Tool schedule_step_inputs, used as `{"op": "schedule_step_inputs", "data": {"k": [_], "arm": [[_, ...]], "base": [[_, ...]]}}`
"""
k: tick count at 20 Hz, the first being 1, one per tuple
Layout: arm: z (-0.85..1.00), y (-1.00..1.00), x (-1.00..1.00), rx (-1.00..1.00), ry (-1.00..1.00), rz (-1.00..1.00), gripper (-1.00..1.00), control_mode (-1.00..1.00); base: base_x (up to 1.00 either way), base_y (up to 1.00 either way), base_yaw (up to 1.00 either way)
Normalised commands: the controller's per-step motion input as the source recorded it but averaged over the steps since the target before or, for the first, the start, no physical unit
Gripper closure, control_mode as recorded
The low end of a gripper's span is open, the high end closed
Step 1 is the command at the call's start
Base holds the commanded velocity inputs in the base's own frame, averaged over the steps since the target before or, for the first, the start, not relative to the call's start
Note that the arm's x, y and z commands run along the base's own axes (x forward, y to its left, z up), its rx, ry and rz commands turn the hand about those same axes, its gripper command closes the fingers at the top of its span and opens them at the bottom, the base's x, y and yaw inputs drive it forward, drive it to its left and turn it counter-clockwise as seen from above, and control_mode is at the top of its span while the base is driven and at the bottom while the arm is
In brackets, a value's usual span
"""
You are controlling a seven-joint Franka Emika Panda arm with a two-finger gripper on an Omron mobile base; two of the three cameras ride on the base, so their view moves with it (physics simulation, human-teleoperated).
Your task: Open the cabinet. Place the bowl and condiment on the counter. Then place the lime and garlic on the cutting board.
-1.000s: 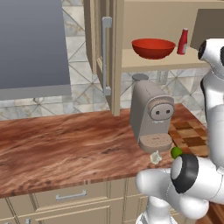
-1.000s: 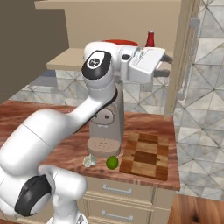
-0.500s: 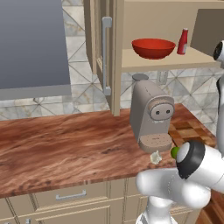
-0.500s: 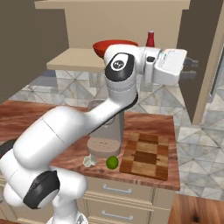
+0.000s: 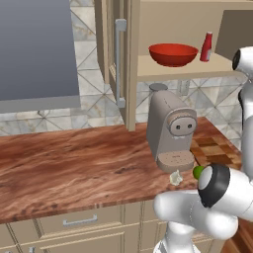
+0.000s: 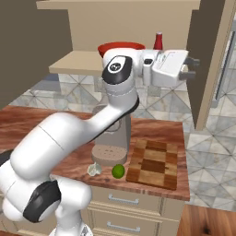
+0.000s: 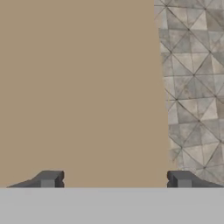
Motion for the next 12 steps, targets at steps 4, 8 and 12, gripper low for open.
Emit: {"op": "schedule_step_inputs", "data": {"k": [4,8,12], "arm": [[-0.08,0.42,-0.01,-0.25,0.02,0.02,-1.0,-1.0],[-0.09,0.34,-0.08,-0.08,0.01,0.08,-1.0,-1.0],[0.16,0.34,0.0,0.08,0.09,0.23,-1.0,-1.0]], "base": [[0.0,0.0,0.0],[0.0,0.0,0.0],[0.0,0.0,0.0]]}}
